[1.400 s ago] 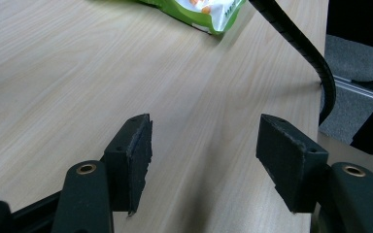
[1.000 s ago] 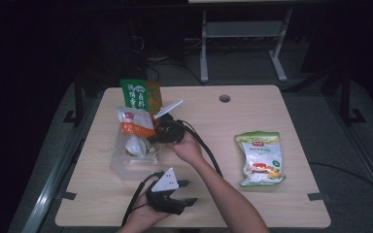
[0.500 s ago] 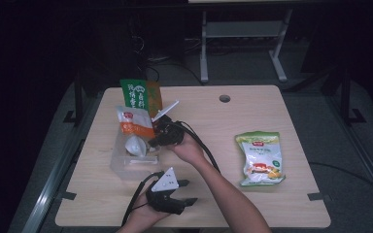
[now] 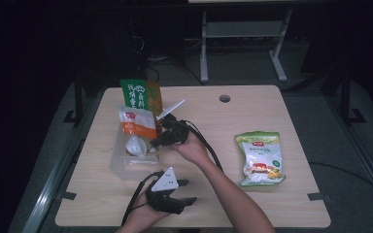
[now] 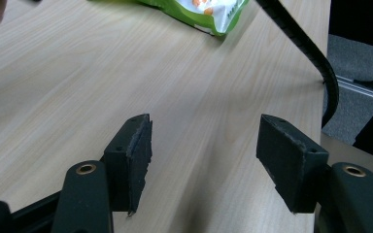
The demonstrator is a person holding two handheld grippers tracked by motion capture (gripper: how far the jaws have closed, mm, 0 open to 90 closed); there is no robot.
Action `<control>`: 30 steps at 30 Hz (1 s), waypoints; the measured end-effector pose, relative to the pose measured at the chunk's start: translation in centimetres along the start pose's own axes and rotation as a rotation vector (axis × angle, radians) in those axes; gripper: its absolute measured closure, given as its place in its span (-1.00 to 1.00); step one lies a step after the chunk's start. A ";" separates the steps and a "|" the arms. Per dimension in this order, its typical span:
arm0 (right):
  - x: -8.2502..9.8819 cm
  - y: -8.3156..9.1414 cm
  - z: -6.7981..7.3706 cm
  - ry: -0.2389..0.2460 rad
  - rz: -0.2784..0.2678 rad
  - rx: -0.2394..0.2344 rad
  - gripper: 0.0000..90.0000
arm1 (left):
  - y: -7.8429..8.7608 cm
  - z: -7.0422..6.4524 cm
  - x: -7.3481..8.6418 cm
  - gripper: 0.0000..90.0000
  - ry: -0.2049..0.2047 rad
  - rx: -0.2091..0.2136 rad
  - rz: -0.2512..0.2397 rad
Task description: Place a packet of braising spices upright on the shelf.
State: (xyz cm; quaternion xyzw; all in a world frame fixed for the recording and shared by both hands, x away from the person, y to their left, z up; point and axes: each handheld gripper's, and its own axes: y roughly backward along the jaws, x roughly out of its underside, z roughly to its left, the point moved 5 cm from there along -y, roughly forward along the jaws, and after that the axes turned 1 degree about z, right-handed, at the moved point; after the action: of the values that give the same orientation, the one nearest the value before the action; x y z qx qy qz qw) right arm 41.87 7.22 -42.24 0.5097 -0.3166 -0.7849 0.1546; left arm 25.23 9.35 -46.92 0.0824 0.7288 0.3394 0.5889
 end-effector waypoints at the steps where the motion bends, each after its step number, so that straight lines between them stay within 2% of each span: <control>1: 0.0 0.4 0.0 -0.014 -0.012 -0.009 0.52 | 0.0 0.0 0.0 -0.18 -0.001 -0.001 0.001; 3: 0.1 1.2 -0.1 -0.026 -0.019 -0.009 0.43 | 0.0 0.0 0.0 -0.18 0.003 -0.003 0.001; 12: 1.8 5.1 -0.4 -0.036 -0.042 0.023 0.27 | -0.1 0.2 -0.1 -0.20 0.005 -0.001 0.003; 19: 4.0 7.3 -1.0 -0.076 -0.048 0.042 0.15 | -0.2 0.3 0.0 -0.20 0.006 -0.005 0.011; 30: 6.7 10.3 -1.8 -0.105 -0.059 0.077 0.05 | -0.1 0.5 -0.1 -0.20 0.017 -0.008 0.005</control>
State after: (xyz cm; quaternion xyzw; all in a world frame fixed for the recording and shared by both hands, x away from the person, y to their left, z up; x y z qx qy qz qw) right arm 39.78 -4.92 -40.65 0.4827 -0.3390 -0.8019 0.0947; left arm 25.70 9.40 -46.98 0.0790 0.7323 0.3443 0.5822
